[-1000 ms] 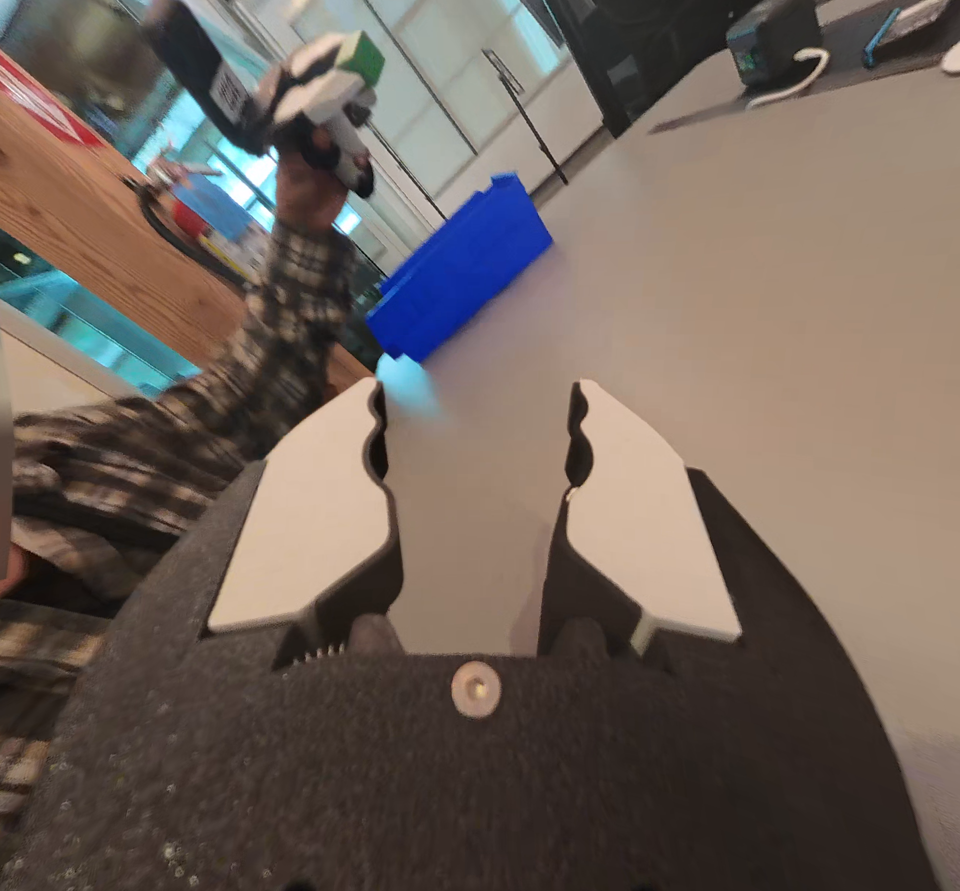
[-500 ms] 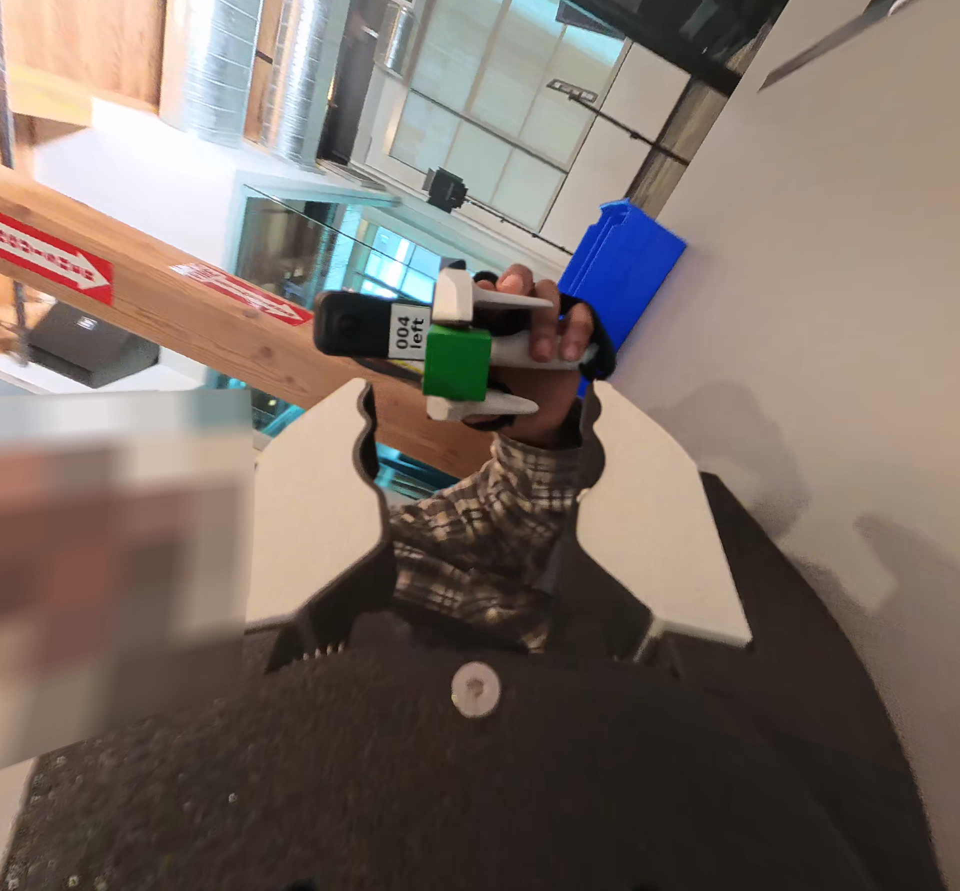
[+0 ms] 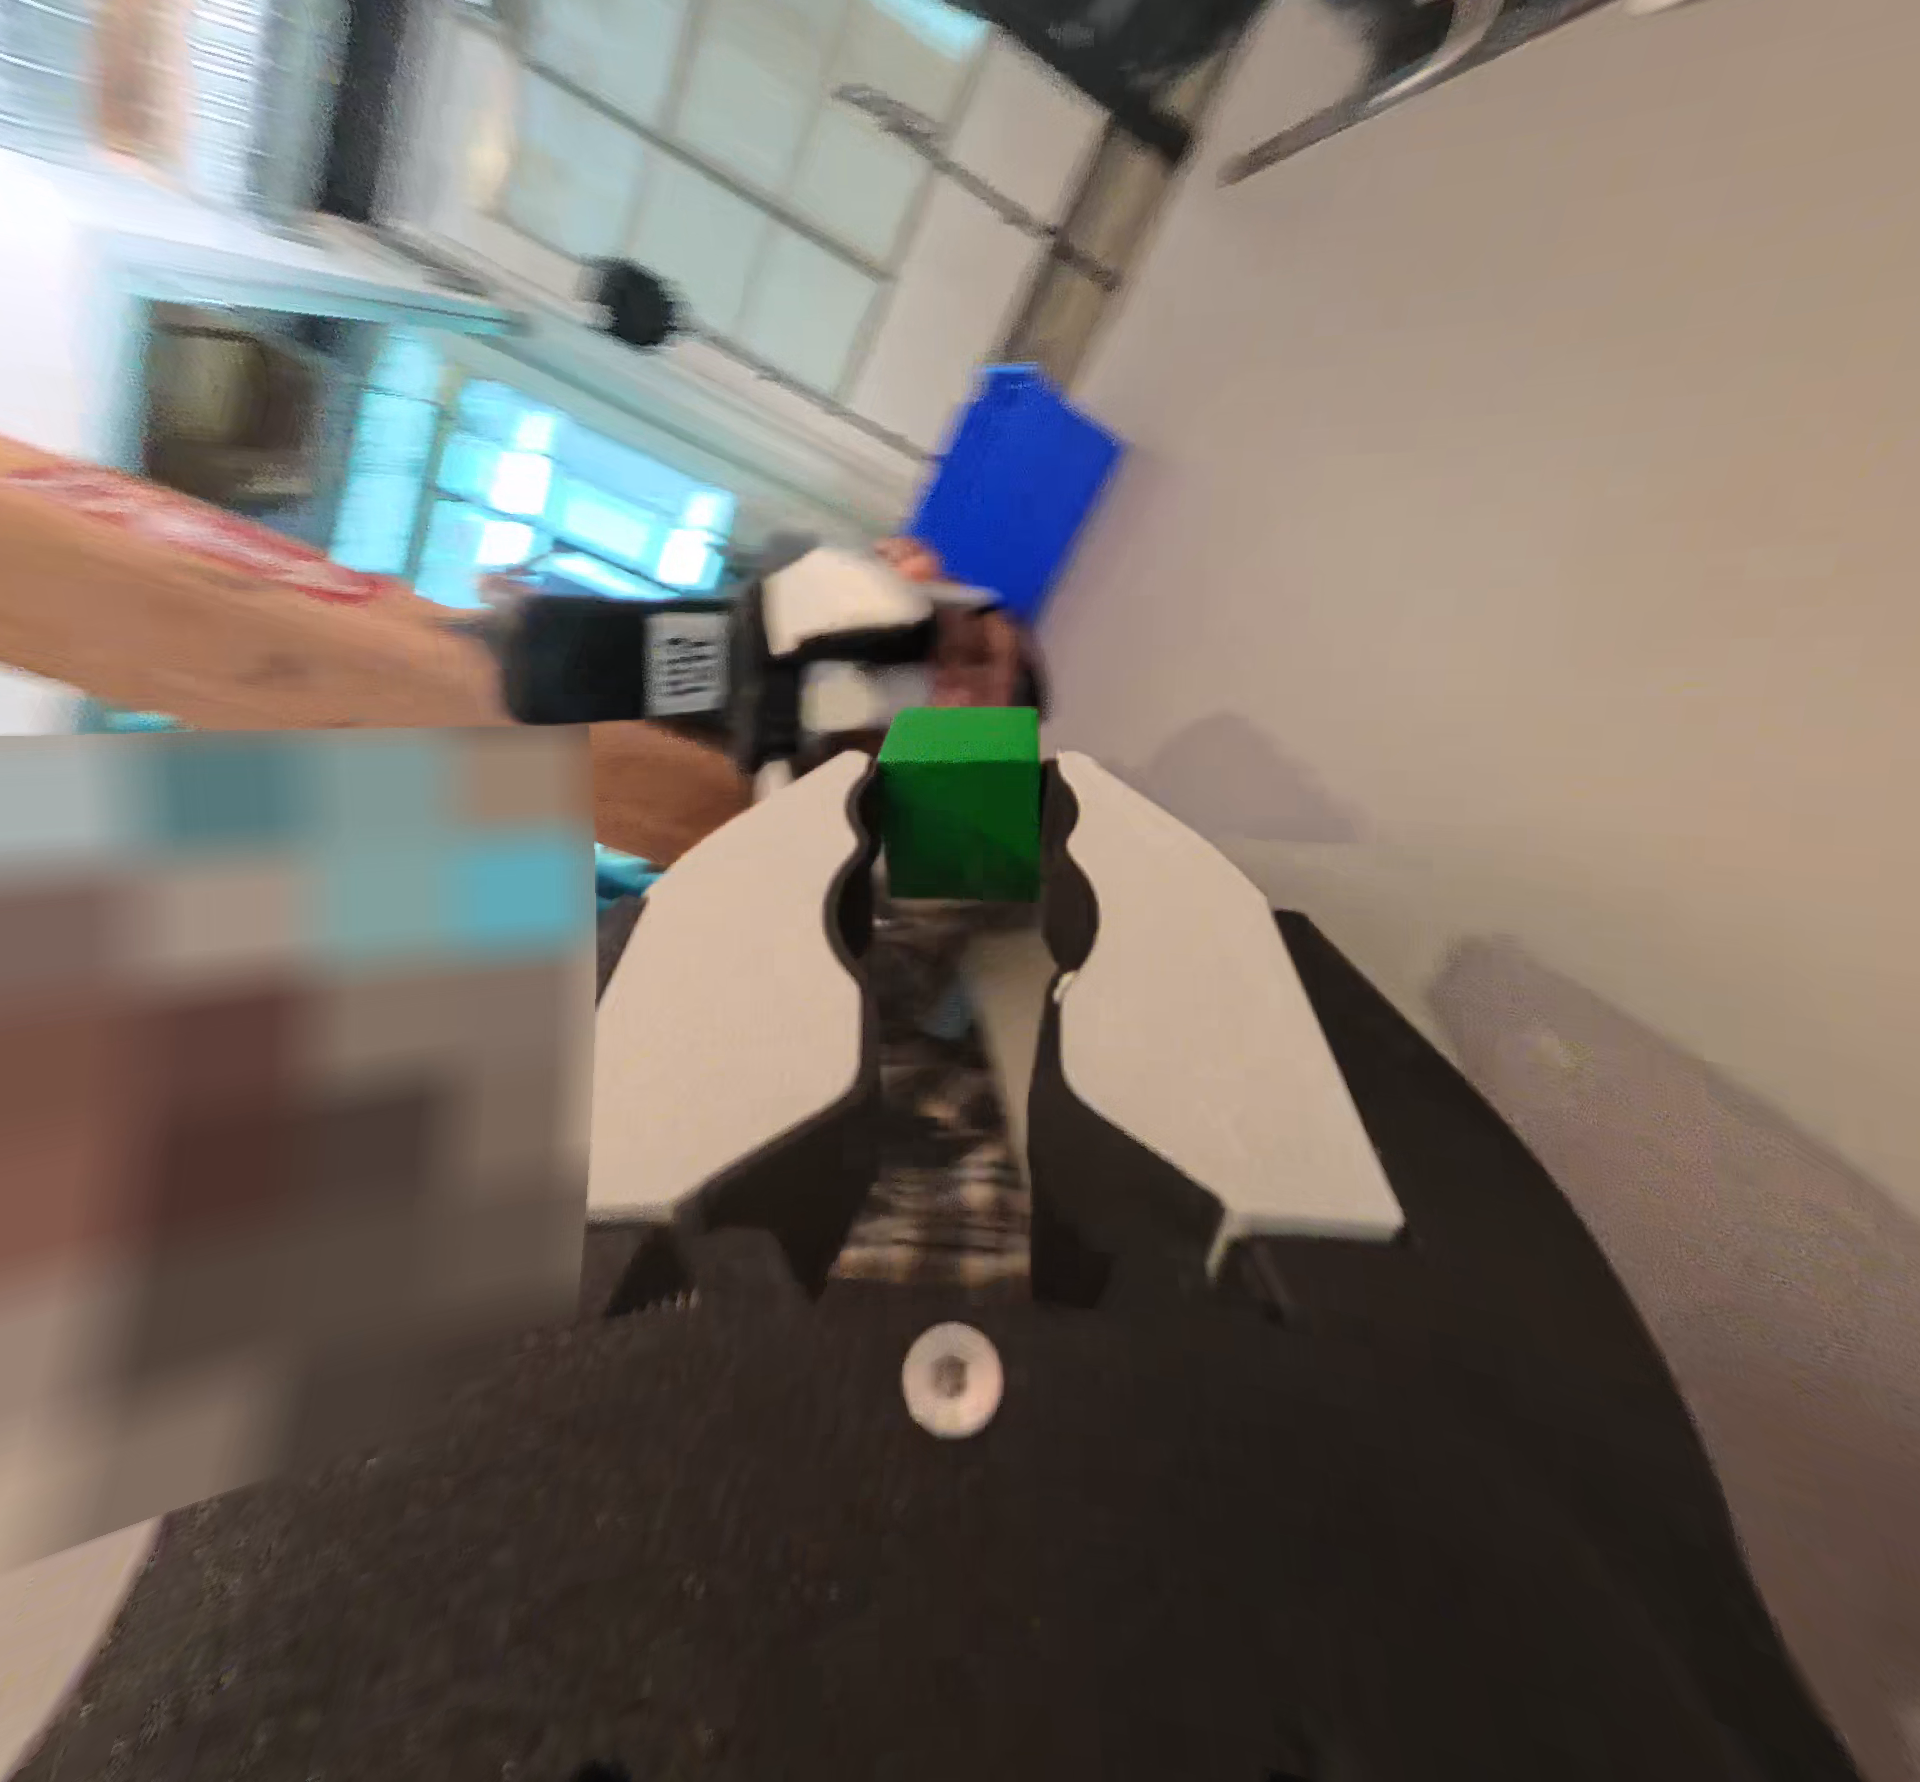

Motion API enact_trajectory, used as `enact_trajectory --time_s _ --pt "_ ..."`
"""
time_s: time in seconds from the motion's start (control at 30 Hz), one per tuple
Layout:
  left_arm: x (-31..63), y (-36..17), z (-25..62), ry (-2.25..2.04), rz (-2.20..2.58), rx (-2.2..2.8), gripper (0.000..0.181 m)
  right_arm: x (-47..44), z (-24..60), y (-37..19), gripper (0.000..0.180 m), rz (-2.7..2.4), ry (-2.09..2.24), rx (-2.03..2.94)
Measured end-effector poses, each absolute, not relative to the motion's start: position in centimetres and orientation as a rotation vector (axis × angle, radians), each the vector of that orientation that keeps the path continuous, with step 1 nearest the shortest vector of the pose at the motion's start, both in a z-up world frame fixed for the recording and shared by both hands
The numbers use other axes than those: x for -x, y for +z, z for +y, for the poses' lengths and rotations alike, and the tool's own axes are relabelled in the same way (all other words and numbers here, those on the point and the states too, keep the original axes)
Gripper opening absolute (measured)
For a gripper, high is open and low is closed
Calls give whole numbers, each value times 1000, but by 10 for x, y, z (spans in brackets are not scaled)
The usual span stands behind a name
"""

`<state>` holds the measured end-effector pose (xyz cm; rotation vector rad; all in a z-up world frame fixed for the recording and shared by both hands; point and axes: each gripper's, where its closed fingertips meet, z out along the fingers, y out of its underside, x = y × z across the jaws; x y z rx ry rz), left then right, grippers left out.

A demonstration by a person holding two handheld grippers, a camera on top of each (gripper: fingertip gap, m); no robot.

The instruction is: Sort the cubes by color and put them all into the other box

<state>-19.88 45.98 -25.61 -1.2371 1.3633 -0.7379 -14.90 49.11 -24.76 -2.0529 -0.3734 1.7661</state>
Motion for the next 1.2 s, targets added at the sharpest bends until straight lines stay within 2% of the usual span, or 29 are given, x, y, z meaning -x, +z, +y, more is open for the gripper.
enact_trajectory --time_s 0.03,0.17,0.3,0.67,0.8,0.87,1.0,1.2 --pt "204 -257 454 -764 1372 1250 79 125 505 -251 29 -372 1596 2124" --pt "228 -266 425 -825 1416 1281 77 5 567 -271 29 -284 878 2372" --pt "255 -294 393 -815 1485 1335 72 -95 605 -305 29 -146 404 2517" --pt "329 -332 353 -770 1271 1502 61 -183 645 -415 30 49 11 2731" --pt "349 -335 353 -786 1186 1549 59 -195 646 -440 29 96 -53 2767" --pt "354 -336 353 -787 1175 1566 59 -196 646 -446 36 114 -60 2766" --pt "363 -334 359 -729 1176 1583 61 -199 645 -424 51 109 -123 2745" --pt "393 -316 390 -668 1107 1615 61 -141 635 -294 64 -128 2 2523"
